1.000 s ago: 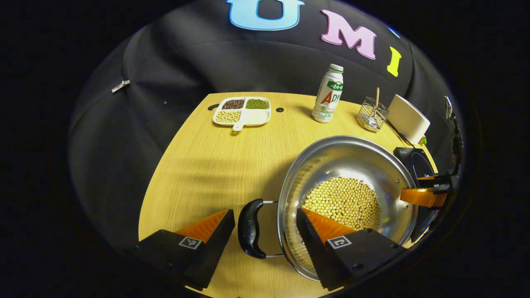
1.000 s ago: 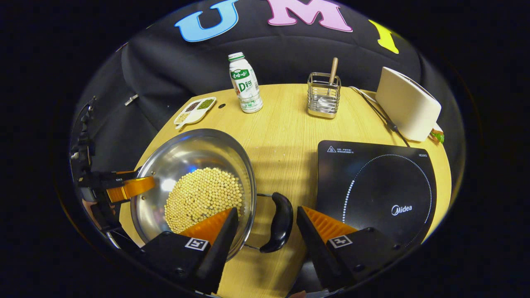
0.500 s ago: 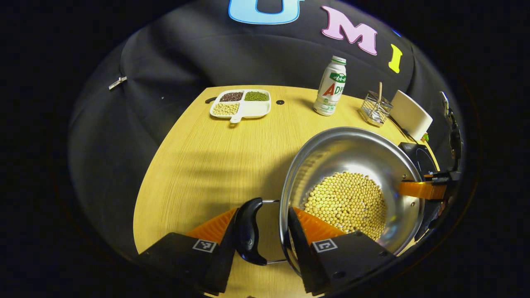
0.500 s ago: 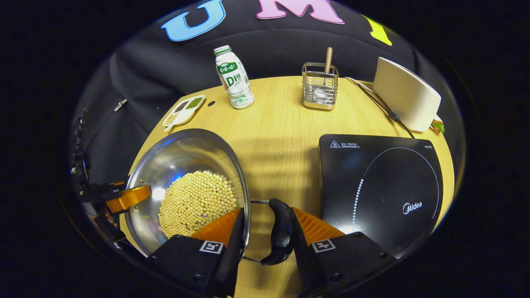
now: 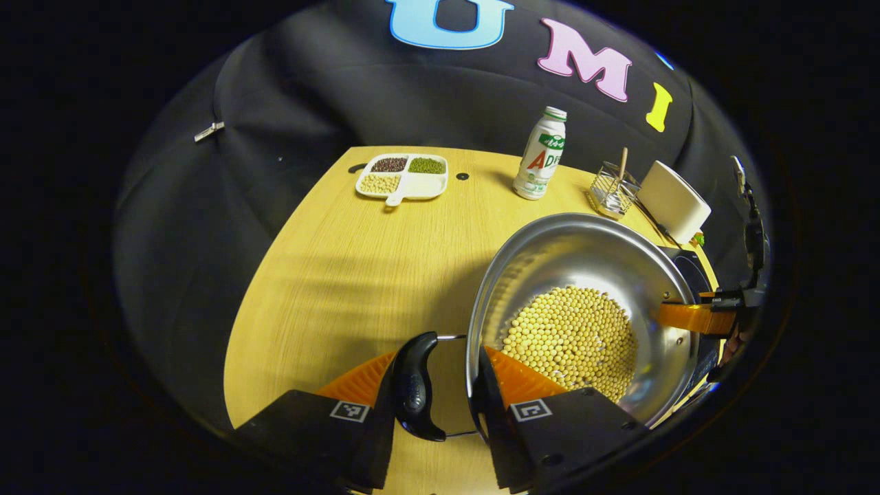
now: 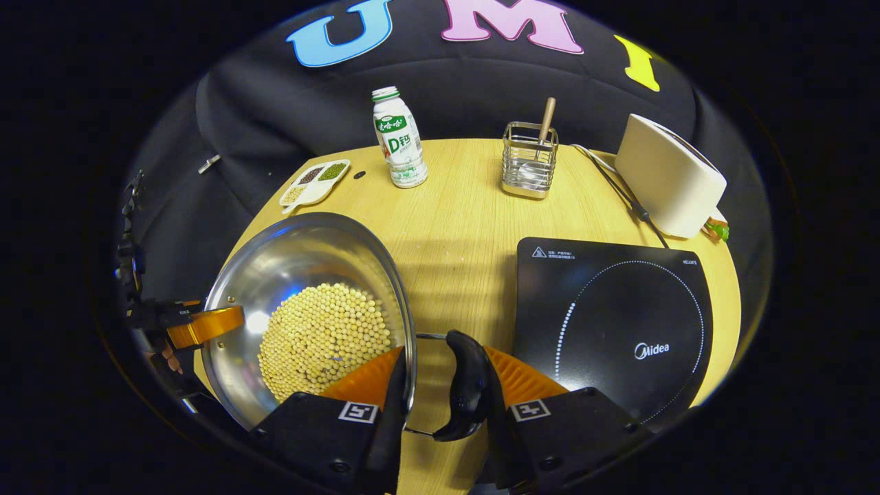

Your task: First push the handle of the pot to place it horizontally, then grasp the pot with both hands and set it on the induction cooktop.

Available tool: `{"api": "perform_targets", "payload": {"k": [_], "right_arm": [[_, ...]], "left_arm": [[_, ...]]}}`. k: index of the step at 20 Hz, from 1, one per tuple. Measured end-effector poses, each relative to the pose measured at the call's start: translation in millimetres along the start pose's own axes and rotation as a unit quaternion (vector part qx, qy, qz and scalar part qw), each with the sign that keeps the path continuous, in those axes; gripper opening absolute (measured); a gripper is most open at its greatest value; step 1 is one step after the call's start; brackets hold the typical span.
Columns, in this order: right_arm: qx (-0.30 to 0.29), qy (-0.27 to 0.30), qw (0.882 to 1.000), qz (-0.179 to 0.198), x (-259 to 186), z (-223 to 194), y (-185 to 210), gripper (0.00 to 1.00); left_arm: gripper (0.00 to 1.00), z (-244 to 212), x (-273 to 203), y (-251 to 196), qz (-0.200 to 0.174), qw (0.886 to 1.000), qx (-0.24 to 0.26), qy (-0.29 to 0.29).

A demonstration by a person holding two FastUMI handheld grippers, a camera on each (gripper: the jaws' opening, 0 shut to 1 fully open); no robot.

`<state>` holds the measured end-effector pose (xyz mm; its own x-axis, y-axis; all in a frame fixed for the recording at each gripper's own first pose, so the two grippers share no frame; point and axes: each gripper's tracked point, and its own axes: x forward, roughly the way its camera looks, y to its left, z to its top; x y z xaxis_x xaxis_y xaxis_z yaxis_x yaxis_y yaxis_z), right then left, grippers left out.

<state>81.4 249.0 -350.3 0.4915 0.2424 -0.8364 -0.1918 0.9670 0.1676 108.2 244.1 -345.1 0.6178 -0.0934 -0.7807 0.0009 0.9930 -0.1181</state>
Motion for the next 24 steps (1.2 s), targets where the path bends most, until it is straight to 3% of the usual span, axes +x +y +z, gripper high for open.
{"api": "perform_targets", "payload": {"k": [9, 24], "right_arm": [[0.007, 0.005, 1.0, 0.003, -54.6, 11.5, -58.8, 0.55], [0.045, 0.0, 0.998, -0.043, -104.7, 5.3, -236.1, 0.55]], "left_arm": [[0.6, 18.6, -39.9, -72.3, 0.003, 1.0, 0.018, 0.005], [0.6, 34.9, -16.6, -252.7, -0.05, 0.997, 0.057, 0.009]]}}
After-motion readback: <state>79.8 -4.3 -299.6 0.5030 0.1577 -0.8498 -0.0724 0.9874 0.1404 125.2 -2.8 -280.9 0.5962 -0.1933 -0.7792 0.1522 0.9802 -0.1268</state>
